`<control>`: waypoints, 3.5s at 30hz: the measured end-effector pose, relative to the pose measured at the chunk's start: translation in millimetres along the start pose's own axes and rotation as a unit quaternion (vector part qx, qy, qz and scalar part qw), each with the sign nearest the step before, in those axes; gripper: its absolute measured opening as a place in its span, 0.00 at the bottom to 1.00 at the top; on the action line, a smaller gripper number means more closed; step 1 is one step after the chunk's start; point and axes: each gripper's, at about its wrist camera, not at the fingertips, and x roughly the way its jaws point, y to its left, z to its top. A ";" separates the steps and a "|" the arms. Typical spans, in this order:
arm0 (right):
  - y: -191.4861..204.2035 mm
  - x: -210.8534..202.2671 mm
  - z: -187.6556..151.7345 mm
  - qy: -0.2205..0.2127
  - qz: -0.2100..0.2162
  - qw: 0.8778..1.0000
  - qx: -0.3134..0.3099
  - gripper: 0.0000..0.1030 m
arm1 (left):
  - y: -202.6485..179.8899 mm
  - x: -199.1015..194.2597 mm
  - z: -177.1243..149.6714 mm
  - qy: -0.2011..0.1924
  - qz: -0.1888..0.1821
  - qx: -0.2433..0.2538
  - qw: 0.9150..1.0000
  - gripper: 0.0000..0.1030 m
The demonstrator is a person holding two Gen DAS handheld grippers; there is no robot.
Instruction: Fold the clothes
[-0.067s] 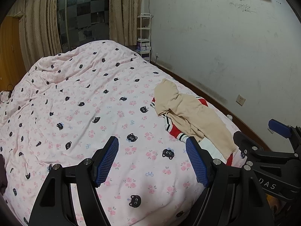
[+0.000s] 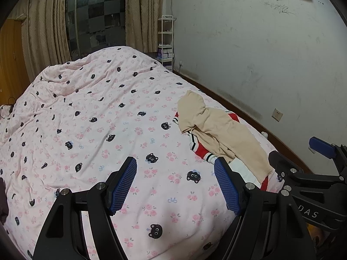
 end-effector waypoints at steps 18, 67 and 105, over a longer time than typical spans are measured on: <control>1.1 3.0 -4.0 0.008 0.005 1.000 -0.001 0.95 | 3.5 -1.6 -11.9 -0.005 -0.006 -0.001 1.000 0.67; 2.1 3.1 -3.2 0.014 0.004 1.000 -0.003 0.95 | 4.9 1.5 -9.1 -0.001 -0.006 -0.004 1.000 0.67; 4.9 13.2 -6.1 0.027 0.004 1.000 -0.007 0.95 | 9.0 6.1 -10.3 0.005 -0.008 -0.012 1.000 0.67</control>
